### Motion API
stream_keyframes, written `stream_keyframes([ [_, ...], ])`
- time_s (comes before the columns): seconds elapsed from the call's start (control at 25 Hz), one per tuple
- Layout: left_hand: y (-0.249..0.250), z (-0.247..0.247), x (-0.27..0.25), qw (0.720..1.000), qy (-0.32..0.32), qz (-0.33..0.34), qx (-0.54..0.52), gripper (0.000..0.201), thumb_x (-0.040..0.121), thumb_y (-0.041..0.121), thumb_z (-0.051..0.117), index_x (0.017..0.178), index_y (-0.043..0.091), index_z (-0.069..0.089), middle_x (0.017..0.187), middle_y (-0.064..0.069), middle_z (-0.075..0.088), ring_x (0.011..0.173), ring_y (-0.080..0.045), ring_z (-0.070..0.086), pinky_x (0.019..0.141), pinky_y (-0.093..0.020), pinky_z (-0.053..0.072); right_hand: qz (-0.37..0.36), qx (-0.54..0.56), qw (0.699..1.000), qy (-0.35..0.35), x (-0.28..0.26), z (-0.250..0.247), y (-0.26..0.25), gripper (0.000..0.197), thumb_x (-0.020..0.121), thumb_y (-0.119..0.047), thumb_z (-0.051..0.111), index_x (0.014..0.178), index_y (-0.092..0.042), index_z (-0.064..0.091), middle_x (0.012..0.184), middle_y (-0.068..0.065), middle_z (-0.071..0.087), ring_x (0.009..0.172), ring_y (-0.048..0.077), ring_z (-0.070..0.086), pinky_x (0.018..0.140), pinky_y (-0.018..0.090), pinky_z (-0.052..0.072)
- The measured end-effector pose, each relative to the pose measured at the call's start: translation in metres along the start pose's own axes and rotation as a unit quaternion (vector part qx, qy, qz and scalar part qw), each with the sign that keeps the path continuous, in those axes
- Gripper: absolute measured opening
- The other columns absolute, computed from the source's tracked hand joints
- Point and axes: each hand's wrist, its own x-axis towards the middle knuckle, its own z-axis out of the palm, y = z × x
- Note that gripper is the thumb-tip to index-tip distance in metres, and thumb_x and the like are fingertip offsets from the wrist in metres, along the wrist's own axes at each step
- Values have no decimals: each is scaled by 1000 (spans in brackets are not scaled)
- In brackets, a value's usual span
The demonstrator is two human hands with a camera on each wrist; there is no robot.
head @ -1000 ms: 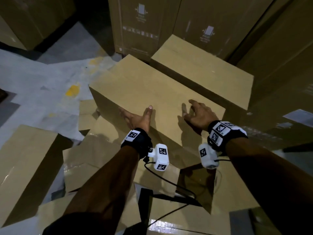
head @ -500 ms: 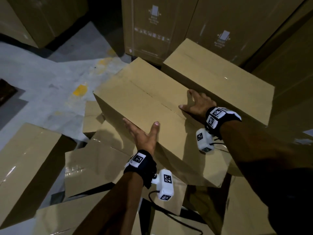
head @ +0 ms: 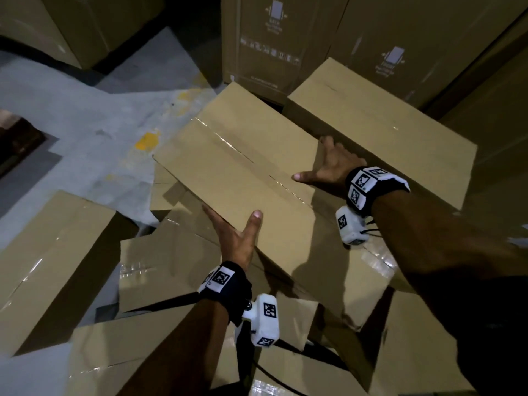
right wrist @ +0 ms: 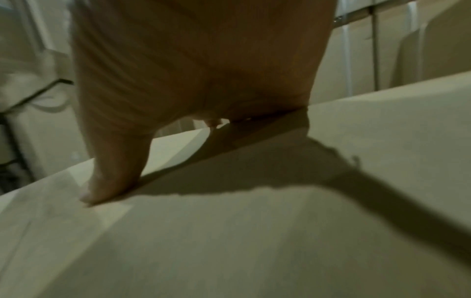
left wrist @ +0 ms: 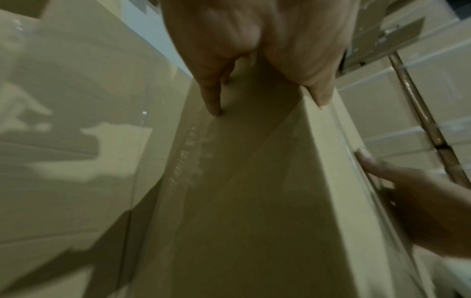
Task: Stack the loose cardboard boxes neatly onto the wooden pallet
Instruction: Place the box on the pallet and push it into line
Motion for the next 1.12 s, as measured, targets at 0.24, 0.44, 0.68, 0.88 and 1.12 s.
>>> stream_keyframes([
  [0.24, 3, -21, -31, 999, 5, -44, -31, 105, 95, 30, 65, 151, 38, -24, 164, 4, -16, 133, -6, 17, 108, -28, 19, -67, -69, 995, 25, -39, -4, -15, 114, 68, -88, 60, 154, -41, 2, 135, 17, 61, 118, 41, 59, 100, 49, 46],
  [0.44, -1, -28, -55, 996, 41, -24, -73, 92, 97, 22, 62, 157, 36, -6, 166, 4, 2, 142, -6, 25, 105, -15, 24, -127, -71, 989, 32, -73, -1, -27, 114, 73, -82, 63, 154, -49, -11, 140, 16, 57, 119, 38, 59, 100, 47, 46],
  [0.68, -2, -33, -77, 987, 67, -64, -134, 95, 92, 25, 70, 156, 43, 1, 150, 12, 32, 122, -3, 38, 104, -21, 28, -141, -72, 987, 12, -90, 1, -42, 114, 72, -73, 73, 150, -58, -9, 146, 19, 41, 127, 45, 47, 104, 52, 40],
  [0.88, -2, -34, -72, 975, 98, -118, -158, 95, 91, 24, 72, 156, 44, 6, 109, 23, 40, 120, -4, 40, 115, -32, 30, -141, -72, 987, 26, -95, 6, -47, 114, 71, -73, 73, 148, -61, -10, 145, 15, 46, 127, 40, 50, 102, 52, 43],
  [1.12, 11, -45, -86, 987, 62, -77, -127, 97, 88, 24, 75, 157, 41, 9, 120, 27, 38, 129, -4, 38, 114, -27, 28, -98, -29, 994, 49, -137, -5, -35, 114, 72, -72, 73, 152, -56, -7, 151, 14, 43, 131, 40, 48, 105, 51, 42],
])
